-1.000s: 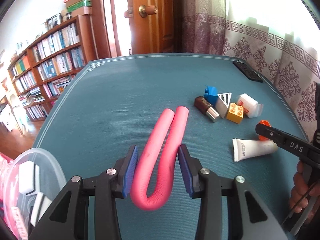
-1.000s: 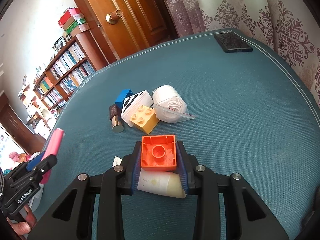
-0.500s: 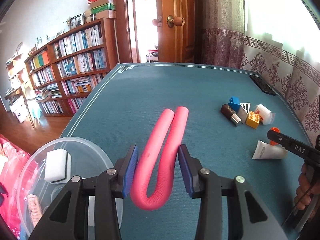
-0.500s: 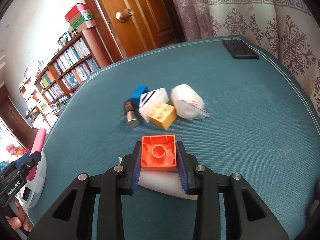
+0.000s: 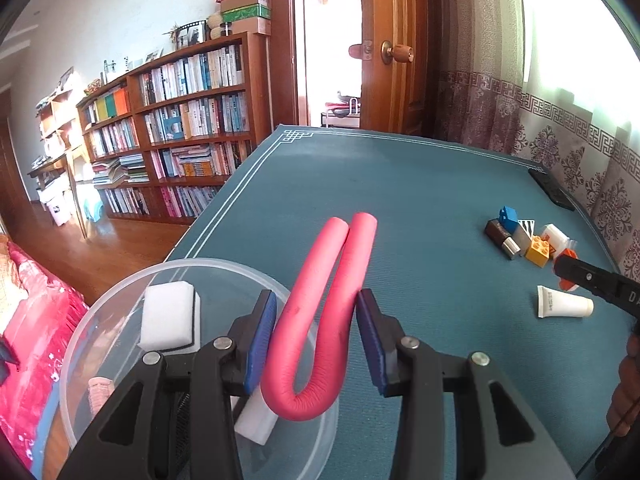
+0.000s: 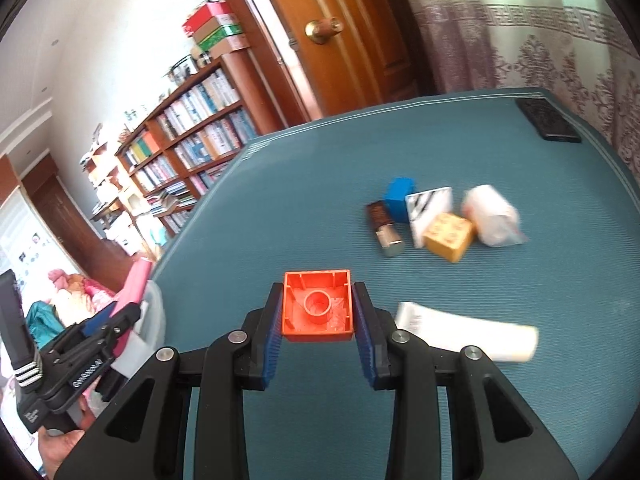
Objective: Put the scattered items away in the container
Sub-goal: 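Carry the pink tube toward the bowl while the right gripper holds the orange brick, then open both grippers over the clear bowl to drop the tube and brick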
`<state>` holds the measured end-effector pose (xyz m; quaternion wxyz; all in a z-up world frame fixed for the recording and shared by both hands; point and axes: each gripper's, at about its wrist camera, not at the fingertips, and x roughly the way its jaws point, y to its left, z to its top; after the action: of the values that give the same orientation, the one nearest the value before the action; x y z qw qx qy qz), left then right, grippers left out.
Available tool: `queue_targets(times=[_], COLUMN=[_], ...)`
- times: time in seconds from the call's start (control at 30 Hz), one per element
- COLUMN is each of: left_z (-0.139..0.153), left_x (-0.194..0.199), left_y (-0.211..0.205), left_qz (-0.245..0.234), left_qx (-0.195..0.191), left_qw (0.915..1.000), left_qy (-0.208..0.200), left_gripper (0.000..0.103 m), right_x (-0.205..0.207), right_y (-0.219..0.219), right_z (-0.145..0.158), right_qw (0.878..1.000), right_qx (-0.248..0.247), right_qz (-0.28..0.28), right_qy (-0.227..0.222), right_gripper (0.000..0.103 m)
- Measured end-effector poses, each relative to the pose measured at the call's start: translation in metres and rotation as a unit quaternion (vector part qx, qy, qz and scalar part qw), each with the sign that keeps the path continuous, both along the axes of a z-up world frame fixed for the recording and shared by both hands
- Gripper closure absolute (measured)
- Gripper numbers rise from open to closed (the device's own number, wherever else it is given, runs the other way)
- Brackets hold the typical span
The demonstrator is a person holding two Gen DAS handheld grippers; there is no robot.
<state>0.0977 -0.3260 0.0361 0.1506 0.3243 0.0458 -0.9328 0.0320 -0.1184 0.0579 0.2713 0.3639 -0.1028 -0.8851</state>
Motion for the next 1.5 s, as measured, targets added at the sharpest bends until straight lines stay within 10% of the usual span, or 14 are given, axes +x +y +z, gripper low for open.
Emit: queue_targets(times=[0.97, 1.17, 1.5], left_z=[-0.009, -0.008, -0.004], left_x=[0.048, 0.055, 0.067], left_y=[-0.092, -0.103, -0.119], left_qz=[0.111, 0.115, 0.143], left_qx=[0.023, 0.045, 0.04], left_qw=[0.9935, 0.9923, 0.9889], left_qy=[-0.012, -0.003, 0.005], left_gripper=[0.056, 0.021, 0.02], right_x=[0.066, 0.08, 0.094], right_y=[-0.158, -0.176, -0.193], right_z=[0.003, -0.002, -0.013], right_qw=[0.978, 0.969, 0.956], right_qx=[0.021, 0.029, 0.05], right_qz=[0.207, 0.245, 0.288], right_qy=[-0.009, -0.014, -0.025], right_gripper=[0.068, 0.067, 0.067])
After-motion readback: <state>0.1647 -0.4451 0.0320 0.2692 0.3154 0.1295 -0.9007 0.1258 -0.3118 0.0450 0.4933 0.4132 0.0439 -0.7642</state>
